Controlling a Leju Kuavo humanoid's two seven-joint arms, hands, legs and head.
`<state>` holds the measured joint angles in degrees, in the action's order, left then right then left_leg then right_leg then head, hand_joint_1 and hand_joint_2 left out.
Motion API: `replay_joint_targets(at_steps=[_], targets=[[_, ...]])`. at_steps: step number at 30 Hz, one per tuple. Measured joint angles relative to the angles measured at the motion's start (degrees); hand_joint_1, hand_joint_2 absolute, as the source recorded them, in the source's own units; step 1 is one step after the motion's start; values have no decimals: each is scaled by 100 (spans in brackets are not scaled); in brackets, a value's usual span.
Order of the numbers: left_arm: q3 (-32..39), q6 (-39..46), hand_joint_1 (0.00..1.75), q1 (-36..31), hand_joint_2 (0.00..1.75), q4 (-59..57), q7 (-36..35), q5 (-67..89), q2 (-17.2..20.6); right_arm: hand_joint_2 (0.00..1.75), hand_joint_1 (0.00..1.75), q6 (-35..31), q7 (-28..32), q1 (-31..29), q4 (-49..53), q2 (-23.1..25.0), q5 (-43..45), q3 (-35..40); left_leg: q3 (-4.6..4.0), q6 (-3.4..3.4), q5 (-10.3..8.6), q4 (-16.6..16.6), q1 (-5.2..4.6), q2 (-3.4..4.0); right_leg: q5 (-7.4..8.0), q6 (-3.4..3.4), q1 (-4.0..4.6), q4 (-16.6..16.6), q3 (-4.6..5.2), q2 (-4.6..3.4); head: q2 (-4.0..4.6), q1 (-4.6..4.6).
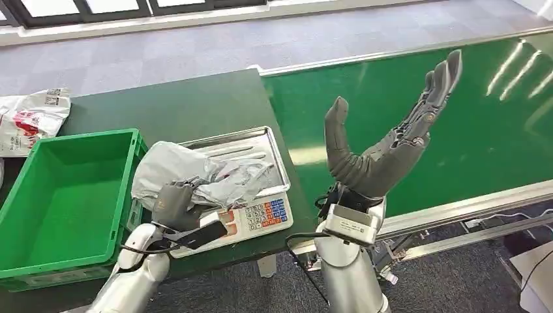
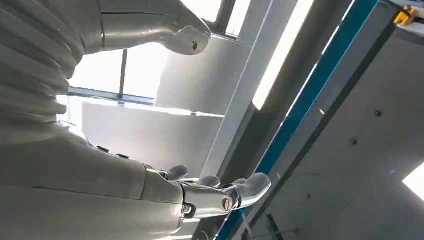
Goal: Moved the parcel from conveyor to table for the left to box.
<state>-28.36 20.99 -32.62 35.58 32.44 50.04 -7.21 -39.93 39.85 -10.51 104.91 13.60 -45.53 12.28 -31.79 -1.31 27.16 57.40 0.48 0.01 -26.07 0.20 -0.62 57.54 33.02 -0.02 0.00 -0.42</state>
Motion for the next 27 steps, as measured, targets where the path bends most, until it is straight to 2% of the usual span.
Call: replay_joint_targets(at_steps=[2,7,10,27], targets=[[343,253,175,85,175,246,227,-791,2,175,0,0,0,12,2,0,-15,-35,-4,0,0,0,0,3,0,0,1,1,5,-4,0,0],[1186,919,175,106,175,1179,-674,-466,354,175,0,0,2,31,39,0,-50,-107,-4,-5,-3,0,2,11,1,-1,7,2,12,-12,0,0],[1501,1020,175,148,175,1531,-857,-344,470,175,0,-2,4,35,52,0,-57,-131,-6,-9,-5,-1,2,7,0,-2,10,2,12,-8,0,0],[2027,1131,175,429,175,2206,-908,-261,714,175,0,-2,4,39,63,0,-127,-142,-11,-9,-5,-1,1,6,1,-2,6,3,16,-11,0,0]])
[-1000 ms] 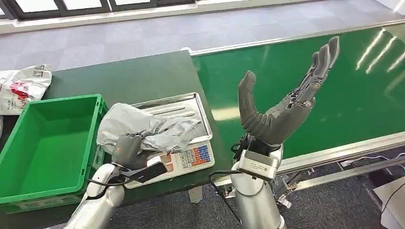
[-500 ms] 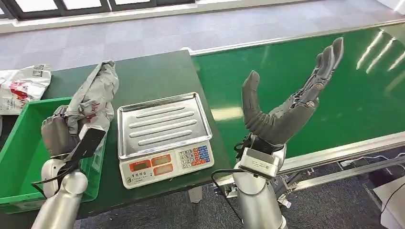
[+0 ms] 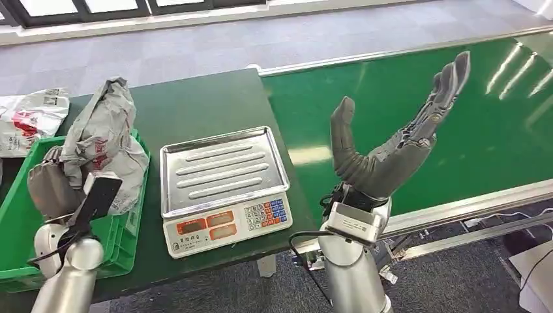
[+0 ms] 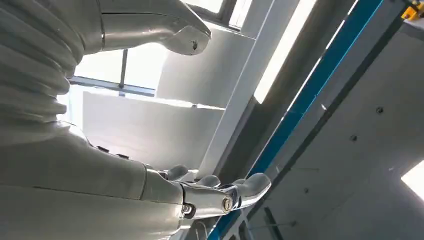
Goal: Moved the parcel from conveyor to table for the left to box.
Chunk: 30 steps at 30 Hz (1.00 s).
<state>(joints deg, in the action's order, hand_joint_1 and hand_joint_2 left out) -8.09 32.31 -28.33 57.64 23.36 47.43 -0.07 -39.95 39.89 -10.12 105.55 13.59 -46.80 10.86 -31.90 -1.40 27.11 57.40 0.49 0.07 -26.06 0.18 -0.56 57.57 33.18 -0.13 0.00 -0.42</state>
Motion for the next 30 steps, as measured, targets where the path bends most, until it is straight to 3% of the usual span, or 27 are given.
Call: replay_joint_targets(at_steps=[8,11,14,17,27,28,29,30], targets=[[575,622,175,204,175,240,-1230,2074,327,175,0,0,0,14,50,0,-74,-24,-5,-2,-1,-3,2,4,0,-1,5,2,4,-4,0,-2],[221,530,175,223,175,-78,-3583,4128,1088,175,0,0,0,28,100,0,-122,-52,-3,-5,-2,-4,5,43,11,-20,9,4,27,-31,0,2],[157,708,175,221,175,-444,-5177,4129,1413,175,0,-2,-4,46,149,0,-146,-87,-4,-7,-4,-5,6,55,13,-24,11,6,35,-43,0,2],[48,736,175,219,175,-746,-4786,4126,1622,175,0,0,-2,55,170,0,-170,-129,-10,-12,-8,-5,5,38,12,-25,10,6,32,-25,0,0],[-166,741,175,117,175,-1161,-4738,4124,1810,175,0,0,0,61,179,0,-173,-151,-11,-12,-7,-3,3,50,18,-27,7,4,36,-35,0,0],[-188,741,0,83,175,-1246,-4677,4124,1825,175,0,0,0,63,190,0,-173,-157,-11,-12,-7,-3,4,51,18,-28,9,4,39,-36,0,0],[-193,741,0,63,0,-1281,-4633,4124,1825,175,0,0,0,64,195,0,-175,-160,-11,-12,-7,-3,4,51,18,-28,9,4,39,-36,0,0],[-199,741,0,41,0,-1318,-4594,4124,1823,175,0,0,0,65,195,0,-179,-164,-10,-12,-8,-3,5,51,18,-28,9,4,40,-36,0,0]])
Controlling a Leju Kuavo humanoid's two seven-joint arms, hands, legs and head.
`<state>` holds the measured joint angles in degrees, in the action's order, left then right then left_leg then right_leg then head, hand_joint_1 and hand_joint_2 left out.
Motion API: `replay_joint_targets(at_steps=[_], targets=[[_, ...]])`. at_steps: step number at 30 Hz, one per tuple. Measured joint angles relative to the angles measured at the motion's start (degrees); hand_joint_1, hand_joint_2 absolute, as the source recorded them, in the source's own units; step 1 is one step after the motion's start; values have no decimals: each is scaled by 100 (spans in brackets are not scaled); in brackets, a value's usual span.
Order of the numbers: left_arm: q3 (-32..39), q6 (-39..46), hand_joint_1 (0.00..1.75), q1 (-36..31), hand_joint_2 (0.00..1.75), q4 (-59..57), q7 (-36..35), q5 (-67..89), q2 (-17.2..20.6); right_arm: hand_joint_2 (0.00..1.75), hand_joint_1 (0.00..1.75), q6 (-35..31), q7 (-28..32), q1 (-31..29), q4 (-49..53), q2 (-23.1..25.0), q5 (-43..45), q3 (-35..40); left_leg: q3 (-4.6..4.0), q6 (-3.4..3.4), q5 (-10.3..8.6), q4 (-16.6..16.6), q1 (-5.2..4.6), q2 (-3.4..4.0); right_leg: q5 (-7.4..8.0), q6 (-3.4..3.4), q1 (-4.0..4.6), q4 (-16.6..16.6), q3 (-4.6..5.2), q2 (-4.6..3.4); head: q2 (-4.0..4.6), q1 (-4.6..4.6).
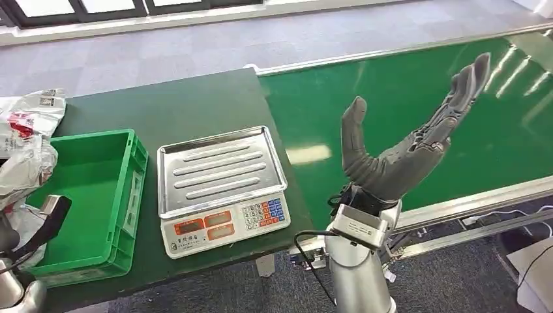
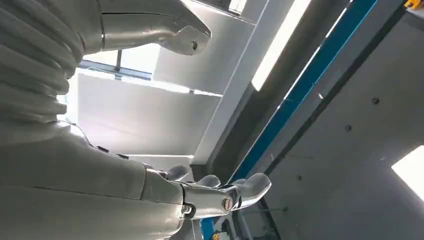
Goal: Moved the parcel from conveyor to table for the left to box.
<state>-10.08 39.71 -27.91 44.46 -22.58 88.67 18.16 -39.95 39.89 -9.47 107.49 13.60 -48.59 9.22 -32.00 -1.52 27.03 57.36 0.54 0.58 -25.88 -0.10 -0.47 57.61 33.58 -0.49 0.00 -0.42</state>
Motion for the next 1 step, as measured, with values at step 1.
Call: replay_joint_targets(at_steps=[1], targets=[[-2,0,0,-18,0,-22,42,0,-9,175,0,0,0,0,0,0,-2,0,0,-1,0,0,0,0,0,0,0,0,-1,0,0,0]])
